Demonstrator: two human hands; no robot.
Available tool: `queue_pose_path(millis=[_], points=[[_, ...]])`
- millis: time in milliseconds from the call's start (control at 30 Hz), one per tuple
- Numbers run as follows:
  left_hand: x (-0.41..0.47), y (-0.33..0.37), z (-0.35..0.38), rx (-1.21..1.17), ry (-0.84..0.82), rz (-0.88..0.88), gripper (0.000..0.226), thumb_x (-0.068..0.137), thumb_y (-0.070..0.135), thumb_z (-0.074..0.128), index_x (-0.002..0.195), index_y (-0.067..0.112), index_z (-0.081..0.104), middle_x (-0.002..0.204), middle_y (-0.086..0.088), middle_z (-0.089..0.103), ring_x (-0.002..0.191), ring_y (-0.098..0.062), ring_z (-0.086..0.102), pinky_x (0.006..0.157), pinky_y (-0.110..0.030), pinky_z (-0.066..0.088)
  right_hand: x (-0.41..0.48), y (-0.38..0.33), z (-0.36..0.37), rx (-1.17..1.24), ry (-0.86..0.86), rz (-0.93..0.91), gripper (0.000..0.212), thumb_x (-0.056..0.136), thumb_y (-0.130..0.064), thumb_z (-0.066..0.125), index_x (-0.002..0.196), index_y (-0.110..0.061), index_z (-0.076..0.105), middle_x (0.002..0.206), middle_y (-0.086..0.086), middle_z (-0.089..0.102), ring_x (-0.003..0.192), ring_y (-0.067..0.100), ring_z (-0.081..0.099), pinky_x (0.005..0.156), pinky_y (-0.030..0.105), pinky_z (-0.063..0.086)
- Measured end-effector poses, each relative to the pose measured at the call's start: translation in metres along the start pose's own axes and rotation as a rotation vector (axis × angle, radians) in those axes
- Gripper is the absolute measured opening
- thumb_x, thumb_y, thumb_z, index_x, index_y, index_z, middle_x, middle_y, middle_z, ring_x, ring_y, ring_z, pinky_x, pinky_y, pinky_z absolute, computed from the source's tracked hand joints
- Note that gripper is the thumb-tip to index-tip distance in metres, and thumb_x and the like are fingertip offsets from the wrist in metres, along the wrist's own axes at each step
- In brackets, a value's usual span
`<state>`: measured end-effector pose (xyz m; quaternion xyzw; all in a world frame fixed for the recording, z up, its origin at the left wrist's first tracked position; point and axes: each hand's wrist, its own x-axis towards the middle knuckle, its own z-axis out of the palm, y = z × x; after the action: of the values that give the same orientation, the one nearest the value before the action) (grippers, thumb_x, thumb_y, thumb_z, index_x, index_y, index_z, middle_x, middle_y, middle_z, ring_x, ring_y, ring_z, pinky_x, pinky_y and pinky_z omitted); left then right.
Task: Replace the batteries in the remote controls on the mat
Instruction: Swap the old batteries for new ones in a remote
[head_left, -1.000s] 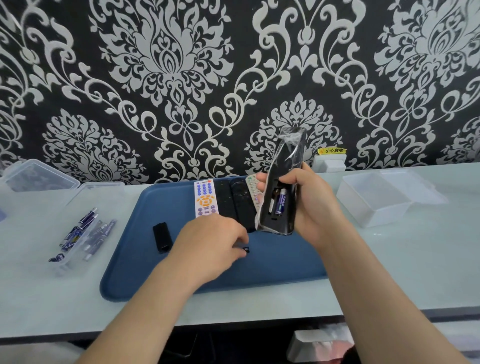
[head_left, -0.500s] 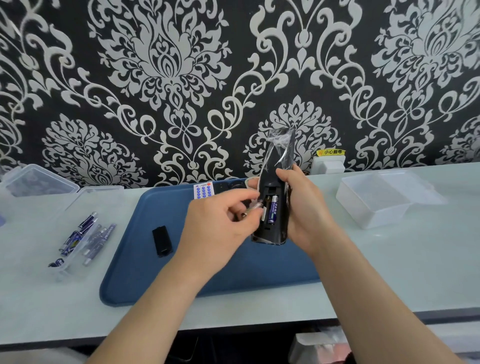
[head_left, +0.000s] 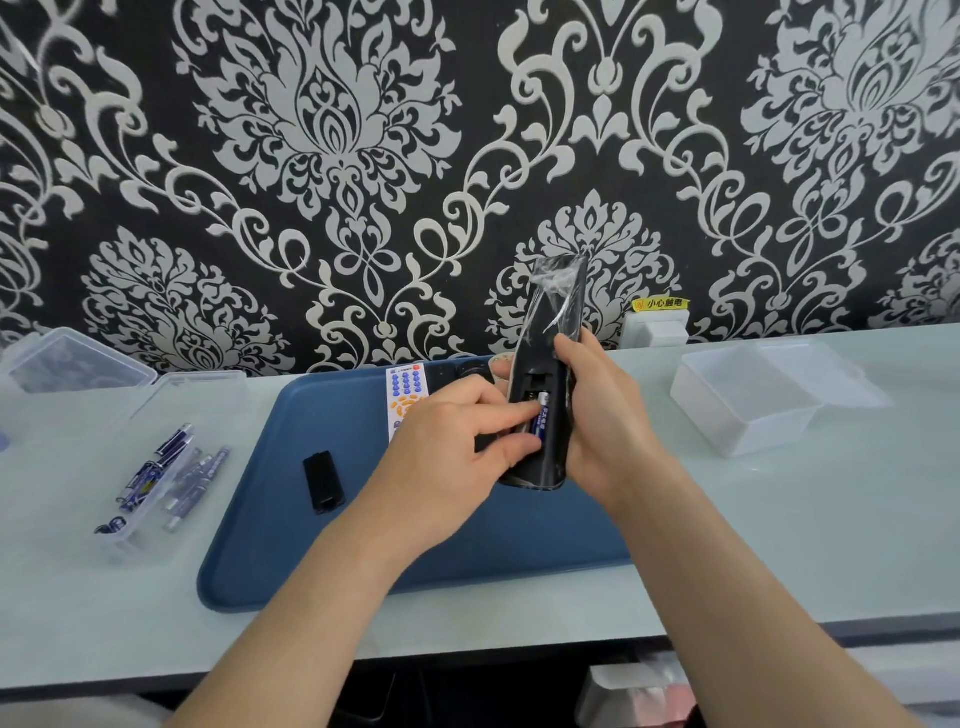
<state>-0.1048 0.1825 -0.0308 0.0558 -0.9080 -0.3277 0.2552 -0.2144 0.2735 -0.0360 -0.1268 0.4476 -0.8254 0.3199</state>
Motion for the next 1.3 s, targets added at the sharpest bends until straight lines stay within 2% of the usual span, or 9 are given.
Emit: queue_pose_path(millis=[200,300,467,700,800,933,1067,1200,1300], points=[[0.002,0.001,0.0,-0.152,0.067,-0.169,0.028,0.075,0.013,0.079,0.1,0.024,0.075,0.076,0.012,0.059,0.066,0.013,0.052,0.065,-0.003,0.036,-0.001,0.002,0.004,0.006,-0.006,0.015,0.02,0.106,-0.023,0.037,0.108,-0.016,0.055,0.086,0.017,0.072,0.071,0.028,0.067,0.071,0.04,0.058],[0.003,-0.001,-0.001,-0.247,0.063,-0.261,0.025,0.073,0.003,0.079,0.086,0.024,0.074,0.059,0.008,0.047,0.048,0.001,0.041,0.057,-0.008,0.038,-0.002,0.008,0.007,-0.036,-0.03,0.024,0.022,0.106,-0.023,0.037,0.114,-0.018,0.056,0.093,0.012,0.073,0.08,0.025,0.068,0.071,0.038,0.058],[0.0,-0.01,-0.003,-0.28,0.134,-0.4,0.02,0.076,0.001,0.075,0.076,0.02,0.069,0.051,0.006,0.038,0.047,-0.006,0.034,0.05,-0.013,0.036,-0.002,0.022,0.019,-0.088,-0.038,0.072,0.027,0.105,-0.023,0.039,0.125,-0.023,0.058,0.12,0.01,0.069,0.104,0.026,0.068,0.082,0.039,0.058],[-0.009,-0.03,-0.031,-0.487,0.106,-0.561,0.011,0.084,0.007,0.069,0.078,0.016,0.069,0.058,0.002,0.046,0.046,-0.006,0.039,0.043,-0.015,0.031,0.0,0.038,0.045,-0.006,-0.159,0.147,0.031,0.09,0.004,0.049,0.117,-0.008,0.057,0.101,0.017,0.064,0.09,0.03,0.063,0.089,0.048,0.054],[-0.014,-0.045,-0.056,-0.665,0.032,-0.662,0.015,0.089,0.005,0.058,0.083,0.018,0.065,0.068,0.002,0.053,0.05,-0.007,0.035,0.044,-0.019,0.021,0.004,0.039,0.05,0.019,-0.19,0.17,0.042,0.085,0.016,0.045,0.122,-0.004,0.051,0.111,0.031,0.063,0.085,0.029,0.066,0.073,0.043,0.059],[-0.029,-0.068,-0.072,-0.1,-0.278,-0.659,0.031,0.082,-0.002,0.047,0.08,0.026,0.059,0.079,0.003,0.056,0.071,-0.014,0.048,0.063,-0.029,0.039,0.009,0.041,0.052,0.003,-0.163,0.163,0.055,0.083,0.027,0.041,0.13,-0.001,0.045,0.121,0.033,0.061,0.088,0.028,0.068,0.06,0.033,0.06],[-0.04,-0.073,-0.065,0.164,-0.507,-0.548,0.038,0.08,-0.002,0.044,0.079,0.033,0.056,0.09,0.006,0.061,0.081,-0.012,0.055,0.079,-0.032,0.049,0.013,0.047,0.055,-0.015,-0.139,0.172,0.059,0.081,0.03,0.04,0.13,-0.002,0.045,0.122,0.033,0.061,0.086,0.027,0.068,0.062,0.034,0.06],[-0.042,-0.079,-0.072,0.083,-0.435,-0.508,0.032,0.077,0.003,0.063,0.075,0.034,0.063,0.086,0.01,0.069,0.079,-0.006,0.063,0.077,-0.025,0.054,0.017,0.057,0.059,-0.009,-0.137,0.188,0.061,0.081,0.03,0.041,0.129,-0.007,0.046,0.116,0.027,0.062,0.091,0.03,0.066,0.071,0.044,0.062],[-0.041,-0.089,-0.086,0.022,-0.18,-0.534,0.03,0.075,0.002,0.07,0.079,0.031,0.069,0.086,0.014,0.071,0.084,-0.004,0.066,0.08,-0.026,0.053,0.017,0.06,0.062,-0.014,-0.149,0.195,0.058,0.082,0.029,0.042,0.128,-0.005,0.046,0.113,0.025,0.062,0.09,0.031,0.066,0.075,0.047,0.061]])
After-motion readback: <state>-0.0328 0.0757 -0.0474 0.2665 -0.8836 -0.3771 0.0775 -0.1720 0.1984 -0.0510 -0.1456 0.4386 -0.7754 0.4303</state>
